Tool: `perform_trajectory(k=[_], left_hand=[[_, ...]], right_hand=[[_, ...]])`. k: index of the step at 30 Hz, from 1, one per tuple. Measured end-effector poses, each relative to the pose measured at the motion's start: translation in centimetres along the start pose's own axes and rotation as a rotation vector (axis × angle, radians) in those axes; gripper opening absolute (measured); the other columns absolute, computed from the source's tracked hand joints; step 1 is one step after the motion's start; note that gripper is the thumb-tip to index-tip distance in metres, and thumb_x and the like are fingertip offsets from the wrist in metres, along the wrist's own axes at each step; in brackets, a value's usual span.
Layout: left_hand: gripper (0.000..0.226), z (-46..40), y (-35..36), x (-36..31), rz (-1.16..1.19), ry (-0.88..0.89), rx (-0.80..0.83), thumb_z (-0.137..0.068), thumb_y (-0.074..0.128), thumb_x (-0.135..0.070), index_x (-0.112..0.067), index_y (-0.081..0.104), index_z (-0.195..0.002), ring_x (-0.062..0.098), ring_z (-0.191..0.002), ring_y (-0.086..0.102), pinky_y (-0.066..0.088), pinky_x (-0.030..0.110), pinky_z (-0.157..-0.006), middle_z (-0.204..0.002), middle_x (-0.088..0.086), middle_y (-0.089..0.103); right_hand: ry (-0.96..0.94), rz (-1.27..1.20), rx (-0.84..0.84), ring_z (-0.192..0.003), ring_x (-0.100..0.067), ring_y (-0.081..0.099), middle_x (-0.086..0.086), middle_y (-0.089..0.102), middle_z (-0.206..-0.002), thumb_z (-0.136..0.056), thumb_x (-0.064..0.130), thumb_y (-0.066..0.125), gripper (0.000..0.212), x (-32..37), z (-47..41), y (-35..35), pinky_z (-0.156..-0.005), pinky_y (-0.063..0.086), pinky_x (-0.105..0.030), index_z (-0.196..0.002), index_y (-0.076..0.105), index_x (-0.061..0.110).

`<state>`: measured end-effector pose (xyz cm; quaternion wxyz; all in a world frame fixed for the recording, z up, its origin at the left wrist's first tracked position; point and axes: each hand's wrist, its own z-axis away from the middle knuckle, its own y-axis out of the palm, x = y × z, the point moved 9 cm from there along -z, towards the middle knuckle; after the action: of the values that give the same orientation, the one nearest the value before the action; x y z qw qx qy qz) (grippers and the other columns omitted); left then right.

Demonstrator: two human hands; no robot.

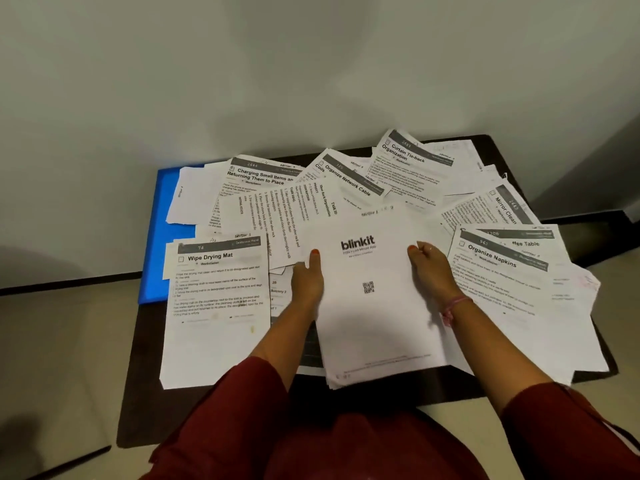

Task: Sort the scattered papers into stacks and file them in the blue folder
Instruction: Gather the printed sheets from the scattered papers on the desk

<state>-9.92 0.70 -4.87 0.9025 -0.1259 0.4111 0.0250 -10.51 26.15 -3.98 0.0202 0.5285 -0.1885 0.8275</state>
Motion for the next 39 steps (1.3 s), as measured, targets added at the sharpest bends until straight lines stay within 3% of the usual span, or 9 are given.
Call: perform_trajectory(k=[4,11,21,23,26,29,34,36,39], left_hand=[[0.068,-0.8,0.8,2.5,-0.117,-0.036,0.024,-0.100,0.036,-0.048,-0.004,0.014,-0.147,0.027,-0.132,0.039,0.030,0.032,-0.106,-0.148,0.012,0.036],[0.055,-1.2,1.3,3.8,-0.331,0.002,0.041,-0.096,0.050,-0.026,-0.002,0.025,-0.138,0.028,-0.116,0.052,0.038,0.027,-0.087,-0.132,0.014,0.052],[0.069,-1.5,1.6,3.6,-0.616,-0.005,0.041,-0.092,0.050,-0.020,0.004,0.012,-0.144,0.034,-0.110,0.057,0.048,0.039,-0.091,-0.123,0.021,0.057],[0.073,-1.4,1.8,3.6,-0.643,-0.010,0.050,-0.092,0.050,-0.019,0.005,0.007,-0.146,0.034,-0.113,0.055,0.046,0.038,-0.092,-0.127,0.022,0.054],[0.077,-1.4,1.8,3.8,-0.689,-0.015,0.049,-0.091,0.050,-0.017,0.005,0.002,-0.147,0.034,-0.116,0.054,0.044,0.036,-0.093,-0.131,0.022,0.052],[0.077,-1.4,1.8,3.8,-0.698,-0.013,0.047,-0.090,0.050,-0.013,0.005,0.002,-0.147,0.033,-0.113,0.056,0.045,0.035,-0.089,-0.127,0.021,0.055],[0.078,-1.3,1.8,3.7,-0.684,-0.020,0.055,-0.090,0.048,-0.010,0.002,-0.002,-0.148,0.034,-0.113,0.055,0.044,0.035,-0.091,-0.127,0.021,0.055],[0.077,-1.2,1.8,3.8,-0.688,-0.034,0.056,-0.090,0.047,-0.010,0.002,-0.003,-0.148,0.033,-0.112,0.056,0.042,0.033,-0.085,-0.126,0.021,0.055],[0.068,-1.2,1.9,4.0,-0.703,-0.053,0.058,-0.092,0.042,-0.005,0.008,0.004,-0.146,0.036,-0.109,0.057,0.044,0.034,-0.083,-0.120,0.024,0.057]], right_hand=[[0.050,0.044,-0.024,-0.065,-0.015,0.035,0.002,0.038,-0.064,-0.096,0.015,0.046,0.031,-3.1,0.6,-0.6,-0.062,0.029,-0.030,-0.066,0.040,0.019],[0.104,0.284,0.093,-0.061,-0.017,0.032,-0.001,0.036,-0.062,-0.092,0.010,0.045,0.033,-5.3,0.1,-0.7,-0.059,0.024,-0.032,-0.062,0.032,0.018],[0.127,0.652,0.436,-0.050,-0.020,0.056,-0.012,0.062,-0.056,-0.082,0.007,0.055,0.024,-4.5,-2.5,-0.9,-0.056,0.046,-0.024,-0.059,0.055,0.002],[0.073,0.698,0.393,-0.056,-0.019,0.061,-0.015,0.069,-0.066,-0.084,0.009,0.054,0.022,-3.6,-3.5,-1.2,-0.062,0.050,-0.025,-0.071,0.065,-0.004],[-0.110,0.689,0.231,-0.092,-0.023,0.064,-0.012,0.070,-0.103,-0.092,0.012,0.053,0.021,-0.4,-5.1,-1.6,-0.077,0.041,-0.019,-0.105,0.067,0.002],[-0.252,0.657,0.307,-0.113,-0.023,0.057,-0.011,0.062,-0.123,-0.096,0.009,0.049,0.028,1.6,-6.2,0.1,-0.089,0.036,-0.019,-0.121,0.060,0.005],[-0.276,0.854,0.493,-0.125,-0.024,0.049,-0.008,0.054,-0.135,-0.096,0.008,0.041,0.037,1.1,-7.8,3.5,-0.107,0.035,-0.032,-0.129,0.056,0.011],[-0.287,1.007,0.510,-0.125,-0.026,0.047,-0.005,0.052,-0.135,-0.096,0.015,0.042,0.038,0.6,-8.3,4.2,-0.105,0.037,-0.042,-0.131,0.056,0.020],[-0.281,1.126,0.504,-0.123,-0.025,0.046,-0.001,0.051,-0.132,-0.095,0.020,0.045,0.036,0.3,-8.6,4.5,-0.101,0.033,-0.042,-0.128,0.057,0.026]])
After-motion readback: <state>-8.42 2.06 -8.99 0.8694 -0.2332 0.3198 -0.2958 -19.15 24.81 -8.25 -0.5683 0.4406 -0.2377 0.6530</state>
